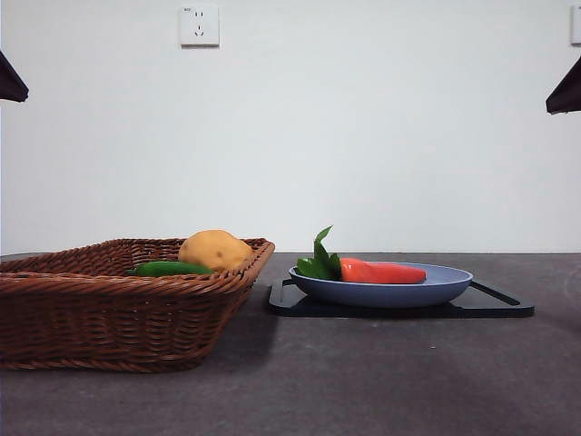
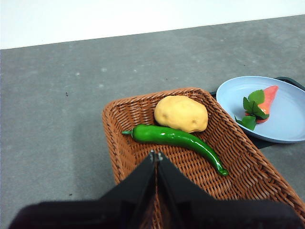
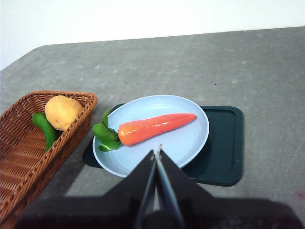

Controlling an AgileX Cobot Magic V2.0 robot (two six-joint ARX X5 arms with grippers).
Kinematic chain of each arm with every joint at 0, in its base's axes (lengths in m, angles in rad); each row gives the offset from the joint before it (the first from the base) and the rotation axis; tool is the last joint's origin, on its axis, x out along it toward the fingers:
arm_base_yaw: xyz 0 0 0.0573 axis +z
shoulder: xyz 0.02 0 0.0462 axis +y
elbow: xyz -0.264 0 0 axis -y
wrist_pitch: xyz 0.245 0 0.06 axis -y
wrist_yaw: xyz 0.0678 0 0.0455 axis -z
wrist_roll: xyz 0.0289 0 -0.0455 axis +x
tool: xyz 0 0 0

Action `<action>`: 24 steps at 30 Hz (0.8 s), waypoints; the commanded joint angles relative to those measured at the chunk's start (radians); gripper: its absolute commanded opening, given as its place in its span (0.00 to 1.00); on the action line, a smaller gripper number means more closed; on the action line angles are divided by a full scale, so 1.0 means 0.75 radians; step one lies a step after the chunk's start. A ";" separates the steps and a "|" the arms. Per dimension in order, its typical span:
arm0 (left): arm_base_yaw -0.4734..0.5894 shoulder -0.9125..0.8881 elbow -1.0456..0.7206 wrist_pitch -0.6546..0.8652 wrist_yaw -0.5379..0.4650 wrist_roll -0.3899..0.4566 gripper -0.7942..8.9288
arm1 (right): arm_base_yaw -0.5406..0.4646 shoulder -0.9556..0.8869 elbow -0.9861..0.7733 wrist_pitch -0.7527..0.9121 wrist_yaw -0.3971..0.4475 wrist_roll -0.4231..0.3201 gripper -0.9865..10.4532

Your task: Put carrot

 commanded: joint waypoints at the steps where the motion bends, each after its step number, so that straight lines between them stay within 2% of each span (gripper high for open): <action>1: -0.007 0.002 0.012 0.013 0.002 -0.014 0.09 | 0.006 0.002 0.007 0.016 0.004 0.013 0.10; 6: 0.008 -0.182 0.012 -0.026 0.008 -0.014 0.09 | 0.006 0.002 0.007 0.016 0.004 0.013 0.10; 9: 0.054 -0.356 0.011 -0.046 0.006 0.058 0.09 | 0.006 0.002 0.007 0.016 0.004 0.013 0.10; 16: 0.338 -0.672 0.003 -0.179 -0.002 0.075 0.09 | 0.006 0.002 0.007 0.016 0.004 0.014 0.10; 20: 0.483 -0.727 -0.042 -0.208 0.008 0.118 0.09 | 0.006 0.002 0.007 0.016 0.004 0.013 0.10; 24: 0.556 -0.730 -0.136 -0.202 0.007 0.117 0.09 | 0.006 0.002 0.007 0.016 0.004 0.013 0.10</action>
